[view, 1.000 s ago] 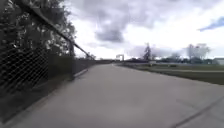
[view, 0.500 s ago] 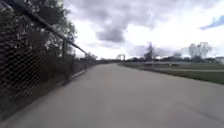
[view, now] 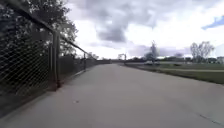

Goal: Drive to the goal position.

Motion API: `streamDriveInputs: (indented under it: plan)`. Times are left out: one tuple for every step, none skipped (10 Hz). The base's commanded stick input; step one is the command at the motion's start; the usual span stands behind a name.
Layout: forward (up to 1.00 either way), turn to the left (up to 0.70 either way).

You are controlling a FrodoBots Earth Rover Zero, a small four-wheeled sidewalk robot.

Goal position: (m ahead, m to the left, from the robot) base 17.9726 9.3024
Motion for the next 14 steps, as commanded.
streamDriveInputs:
  plan:
    - [1.0,0.0]
    - [1.0,0.01]
    - [1.0,0.02]
    - [1.0,0.03]
    - [1.0,0.13]
    - [1.0,0.23]
    - [1.0,0.24]
    - [1.0,0.16]
    - [1.0,0.04]
    - [1.0,0.03]
    - [1.0,0.0]
    - [1.0,0.0]
    - [1.0,0.0]
    - [1.0,0.0]
